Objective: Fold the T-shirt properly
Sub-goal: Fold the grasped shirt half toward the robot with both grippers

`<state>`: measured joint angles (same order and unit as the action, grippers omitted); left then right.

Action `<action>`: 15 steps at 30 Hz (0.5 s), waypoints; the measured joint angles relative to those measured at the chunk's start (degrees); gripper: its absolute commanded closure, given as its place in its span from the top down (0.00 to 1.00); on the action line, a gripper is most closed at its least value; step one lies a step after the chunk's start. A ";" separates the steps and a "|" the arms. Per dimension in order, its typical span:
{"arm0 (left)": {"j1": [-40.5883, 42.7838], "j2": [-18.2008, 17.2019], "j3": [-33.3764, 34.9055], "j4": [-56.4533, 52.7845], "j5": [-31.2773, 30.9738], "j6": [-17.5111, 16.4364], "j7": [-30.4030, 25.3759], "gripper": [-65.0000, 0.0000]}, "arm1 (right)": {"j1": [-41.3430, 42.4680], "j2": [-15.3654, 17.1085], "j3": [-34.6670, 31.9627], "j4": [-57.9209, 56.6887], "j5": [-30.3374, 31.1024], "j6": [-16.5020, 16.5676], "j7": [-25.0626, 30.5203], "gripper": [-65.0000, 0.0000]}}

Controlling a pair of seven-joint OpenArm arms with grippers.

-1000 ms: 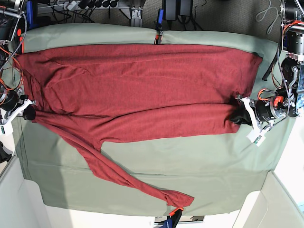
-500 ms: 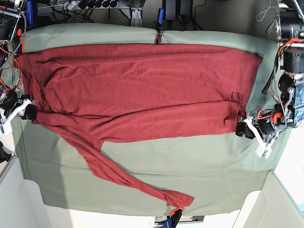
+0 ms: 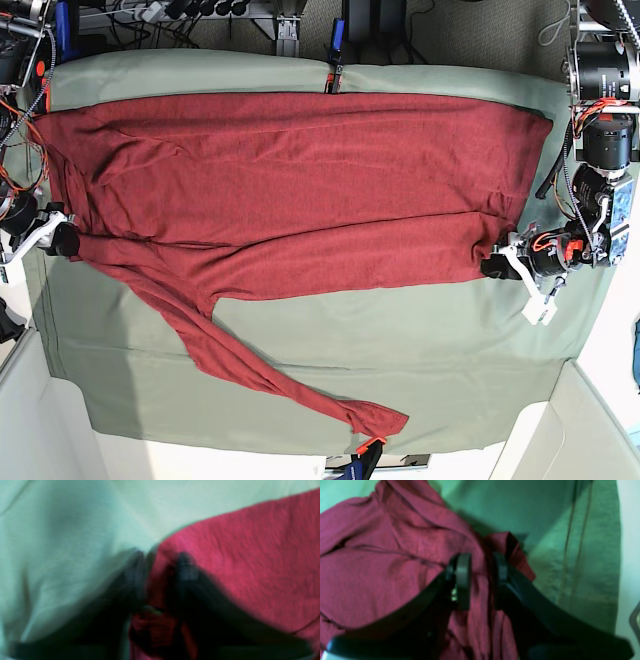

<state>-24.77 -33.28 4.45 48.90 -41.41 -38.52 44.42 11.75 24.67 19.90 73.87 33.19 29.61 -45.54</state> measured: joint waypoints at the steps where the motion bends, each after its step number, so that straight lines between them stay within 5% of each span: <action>1: 0.00 0.07 0.00 0.00 -0.07 -0.48 -0.09 0.00 | 0.02 -0.07 0.00 0.00 0.00 0.00 0.31 0.24; 8: -0.15 -0.66 0.00 4.92 -0.31 -0.59 -0.26 0.00 | 4.11 -2.05 0.02 0.00 0.37 -0.02 0.44 0.26; 13: -0.33 -1.29 0.00 6.91 -0.44 -0.70 1.51 0.00 | 9.38 -7.02 -0.15 0.00 -4.22 -0.02 0.66 0.49; 15: -0.15 -1.18 0.00 6.91 -0.28 -0.70 2.05 0.00 | 11.21 -8.87 -1.57 -1.70 -8.87 -0.04 2.27 0.50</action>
<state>-24.93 -34.46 4.45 55.81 -41.69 -39.22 46.48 22.96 15.79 18.33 72.16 24.32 29.56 -43.27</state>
